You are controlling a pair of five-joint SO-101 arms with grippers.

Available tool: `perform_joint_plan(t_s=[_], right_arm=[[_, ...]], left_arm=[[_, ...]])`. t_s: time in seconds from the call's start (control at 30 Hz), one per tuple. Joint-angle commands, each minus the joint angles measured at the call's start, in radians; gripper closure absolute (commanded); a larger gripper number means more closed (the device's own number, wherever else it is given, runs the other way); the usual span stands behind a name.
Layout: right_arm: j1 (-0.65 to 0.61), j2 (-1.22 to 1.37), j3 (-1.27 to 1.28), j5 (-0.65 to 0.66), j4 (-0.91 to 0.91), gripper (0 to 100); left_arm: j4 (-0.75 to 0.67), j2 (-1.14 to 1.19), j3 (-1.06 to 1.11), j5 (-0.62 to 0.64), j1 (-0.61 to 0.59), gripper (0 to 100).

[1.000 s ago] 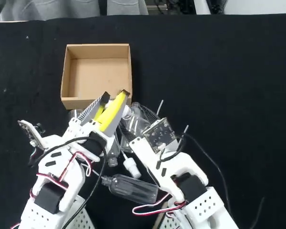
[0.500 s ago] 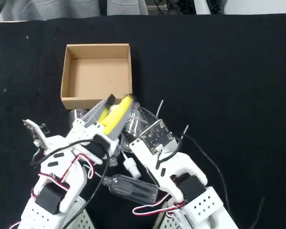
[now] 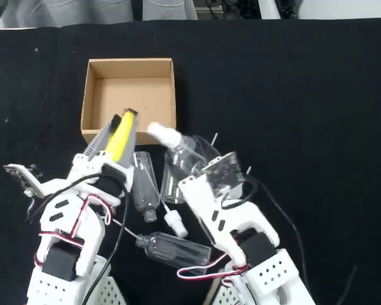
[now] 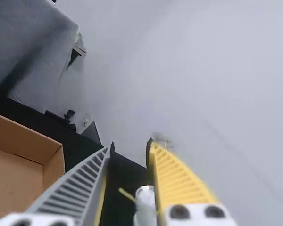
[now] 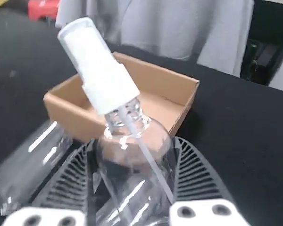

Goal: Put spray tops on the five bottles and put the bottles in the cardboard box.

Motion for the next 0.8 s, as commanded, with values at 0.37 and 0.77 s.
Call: perform_joint_plan(t_s=[0.37,0.77], right_arm=[[0.037,-0.044,-0.015,-0.152,-0.092,92.7],[-0.074,-0.364,0.007,-0.121,0.178,93.0]], left_arm=[[-0.029,-0.006,0.024,-0.029,-0.056,89],[-0.031,-0.006,0.068,-0.207,0.093,89]])
